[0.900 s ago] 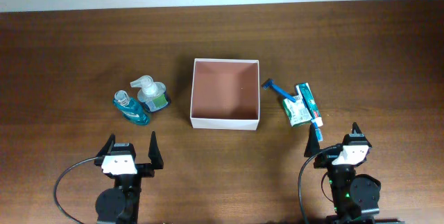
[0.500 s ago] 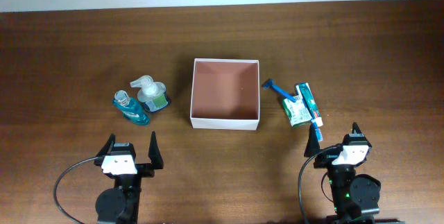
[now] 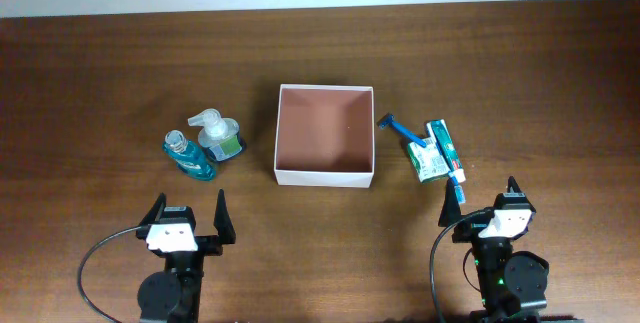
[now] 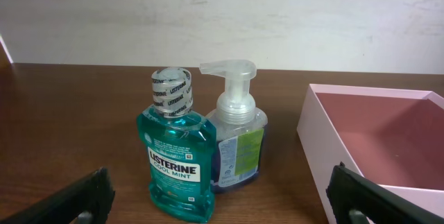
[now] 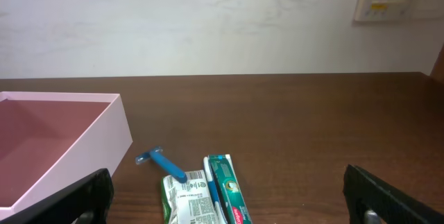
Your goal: Pack container
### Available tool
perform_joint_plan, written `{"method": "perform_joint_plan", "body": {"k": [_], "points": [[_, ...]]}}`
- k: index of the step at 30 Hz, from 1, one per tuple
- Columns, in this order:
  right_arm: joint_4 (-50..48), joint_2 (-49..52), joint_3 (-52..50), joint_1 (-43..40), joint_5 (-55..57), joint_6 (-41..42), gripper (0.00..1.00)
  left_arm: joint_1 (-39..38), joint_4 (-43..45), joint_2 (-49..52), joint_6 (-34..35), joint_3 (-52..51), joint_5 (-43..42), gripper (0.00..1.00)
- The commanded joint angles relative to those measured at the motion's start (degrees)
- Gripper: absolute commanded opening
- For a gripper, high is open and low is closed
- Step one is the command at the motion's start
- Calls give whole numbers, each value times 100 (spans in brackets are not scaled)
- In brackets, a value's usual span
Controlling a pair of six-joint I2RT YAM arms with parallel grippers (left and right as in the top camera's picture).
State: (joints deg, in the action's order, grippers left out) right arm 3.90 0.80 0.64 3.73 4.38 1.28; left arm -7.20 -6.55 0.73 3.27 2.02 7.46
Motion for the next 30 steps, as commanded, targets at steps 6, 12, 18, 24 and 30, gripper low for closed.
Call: {"method": "perform_joint_plan", "body": {"k": [6, 12, 18, 24, 30], "points": [[9, -44, -33, -44, -35, 4, 99, 35, 33, -37, 13, -48, -79, 99], [-409, -44, -31, -42, -422, 385, 99, 35, 33, -37, 13, -48, -79, 99], [-474, 87, 341, -42, -417, 1147, 98, 35, 33, -37, 13, -48, -79, 100], [-105, 1198, 1523, -44, -372, 1145, 98, 35, 33, -37, 13, -48, -79, 99], [990, 3276, 3359, -42, -378, 1143, 98, 35, 33, -37, 13, -48, -79, 99]]}}
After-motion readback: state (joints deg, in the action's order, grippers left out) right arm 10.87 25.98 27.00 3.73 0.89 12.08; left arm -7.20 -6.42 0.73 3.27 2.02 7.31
